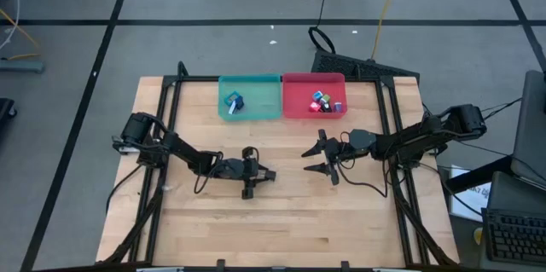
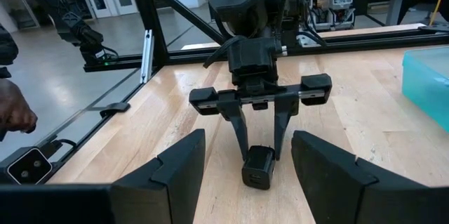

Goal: Sort charging adapters and watches
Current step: Put the black charging adapter in the red bin

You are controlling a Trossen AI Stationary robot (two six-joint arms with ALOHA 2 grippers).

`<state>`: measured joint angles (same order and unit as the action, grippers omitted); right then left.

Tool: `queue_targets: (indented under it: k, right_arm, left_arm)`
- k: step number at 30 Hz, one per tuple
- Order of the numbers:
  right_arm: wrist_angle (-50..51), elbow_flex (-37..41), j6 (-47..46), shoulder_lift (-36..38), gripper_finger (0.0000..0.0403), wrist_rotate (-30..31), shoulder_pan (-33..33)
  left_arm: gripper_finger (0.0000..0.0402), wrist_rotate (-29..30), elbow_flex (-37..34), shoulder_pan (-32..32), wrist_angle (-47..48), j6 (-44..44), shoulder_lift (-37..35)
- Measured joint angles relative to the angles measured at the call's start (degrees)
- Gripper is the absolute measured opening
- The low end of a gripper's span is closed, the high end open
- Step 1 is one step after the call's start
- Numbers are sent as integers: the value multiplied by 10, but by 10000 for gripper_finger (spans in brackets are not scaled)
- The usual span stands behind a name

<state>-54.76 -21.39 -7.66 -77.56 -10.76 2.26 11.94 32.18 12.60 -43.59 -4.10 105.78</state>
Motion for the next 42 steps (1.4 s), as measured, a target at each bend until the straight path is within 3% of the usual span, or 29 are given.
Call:
queue_targets:
  k: [5, 10, 14, 18, 22, 25, 29, 35, 42]
  right_arm:
    - [0, 0, 0, 0, 201, 0, 0]
    - [0, 0, -8, 0, 201, 0, 0]
    - [7, -3, -74, 0, 201, 3, -8]
    - [27, -17, -147, 0, 201, 6, -30]
    - [54, -23, -193, -1, 201, 57, -42]
    - [53, -24, -196, -1, 210, 79, -42]
    - [45, -24, -203, -1, 235, 75, -42]
    - [13, -24, -230, -1, 272, 62, -42]
    - [-36, -23, -242, -1, 278, 31, -30]
  left_arm:
    - [140, 19, 0, 0, 0, 20, 0]
    - [140, 95, 0, 3, -4, 47, -7]
    - [140, 179, 25, 19, -5, 145, -21]
    - [140, 242, 81, 31, 25, 271, -21]
    - [143, 291, 160, 34, 131, 340, -20]
    - [144, 322, 215, 39, 211, 388, -20]
    - [139, 370, 255, 50, 224, 450, -20]
    - [143, 374, 278, 51, 190, 511, -20]
    - [139, 355, 281, 44, 161, 518, -20]
